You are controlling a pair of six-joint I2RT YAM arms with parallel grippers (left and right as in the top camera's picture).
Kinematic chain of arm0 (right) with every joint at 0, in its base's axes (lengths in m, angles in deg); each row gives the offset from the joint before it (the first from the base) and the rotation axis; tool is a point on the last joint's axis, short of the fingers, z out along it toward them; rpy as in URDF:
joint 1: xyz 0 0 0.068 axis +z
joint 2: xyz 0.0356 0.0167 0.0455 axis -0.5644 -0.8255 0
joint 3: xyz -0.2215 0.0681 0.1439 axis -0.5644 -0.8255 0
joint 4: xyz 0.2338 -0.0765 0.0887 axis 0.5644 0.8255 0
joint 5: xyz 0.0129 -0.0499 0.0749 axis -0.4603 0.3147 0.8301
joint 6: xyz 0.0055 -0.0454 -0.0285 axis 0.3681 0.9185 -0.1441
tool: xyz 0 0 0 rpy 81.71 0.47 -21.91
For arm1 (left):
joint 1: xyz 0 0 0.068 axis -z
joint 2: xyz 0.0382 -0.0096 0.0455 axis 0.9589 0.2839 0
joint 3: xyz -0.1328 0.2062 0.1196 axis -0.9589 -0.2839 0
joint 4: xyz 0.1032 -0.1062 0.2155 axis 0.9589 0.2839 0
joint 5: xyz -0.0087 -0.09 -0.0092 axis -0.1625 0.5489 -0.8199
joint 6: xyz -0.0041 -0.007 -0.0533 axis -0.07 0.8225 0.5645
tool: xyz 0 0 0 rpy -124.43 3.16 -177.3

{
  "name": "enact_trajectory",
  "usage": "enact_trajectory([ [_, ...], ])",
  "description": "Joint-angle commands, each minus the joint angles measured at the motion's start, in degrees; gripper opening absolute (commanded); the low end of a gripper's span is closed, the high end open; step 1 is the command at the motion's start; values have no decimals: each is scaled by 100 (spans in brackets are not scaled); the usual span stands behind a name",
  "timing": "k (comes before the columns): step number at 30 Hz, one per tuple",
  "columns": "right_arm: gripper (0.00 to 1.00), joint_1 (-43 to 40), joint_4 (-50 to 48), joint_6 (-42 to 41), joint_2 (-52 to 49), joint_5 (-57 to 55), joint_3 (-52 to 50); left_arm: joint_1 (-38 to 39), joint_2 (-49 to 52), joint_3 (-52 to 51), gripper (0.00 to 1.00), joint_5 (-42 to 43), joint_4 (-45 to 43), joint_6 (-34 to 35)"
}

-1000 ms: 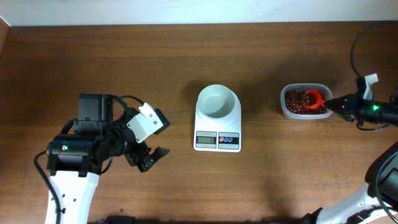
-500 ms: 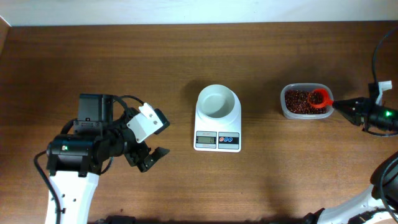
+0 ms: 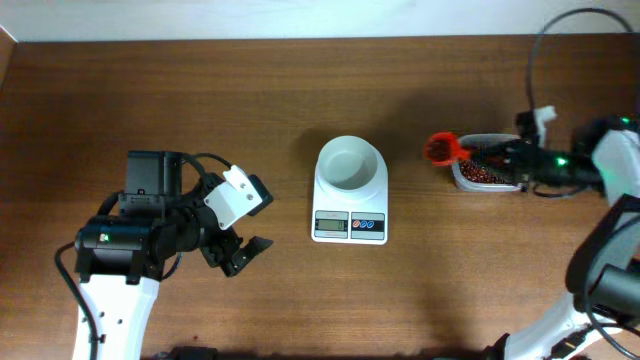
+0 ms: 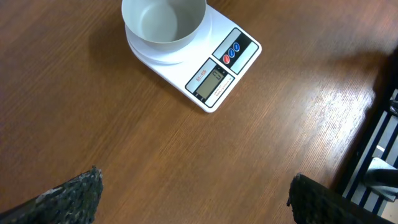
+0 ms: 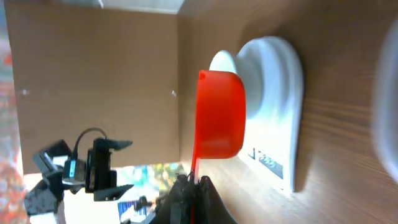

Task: Scoop and weigh 50g on scale
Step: 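Dip the scoop into the red beans and lift it out, then carry the filled scoop with the right gripper over the white bowl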

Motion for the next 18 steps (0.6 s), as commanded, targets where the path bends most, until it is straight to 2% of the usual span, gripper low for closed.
enact_trajectory([
  [1,4,592,17,149,-7,251,13,-28,-9,44,99,98,9,-74],
  [6,4,1469,-236,146,-7,269,13,-28,-9,44,99,98,9,-74],
  [13,4,2267,-1333,11,-9,212,13,-28,-9,44,99,98,7,-74],
  [18,4,2618,-2269,-291,-9,-365,13,-28,-9,44,99,98,7,-74],
])
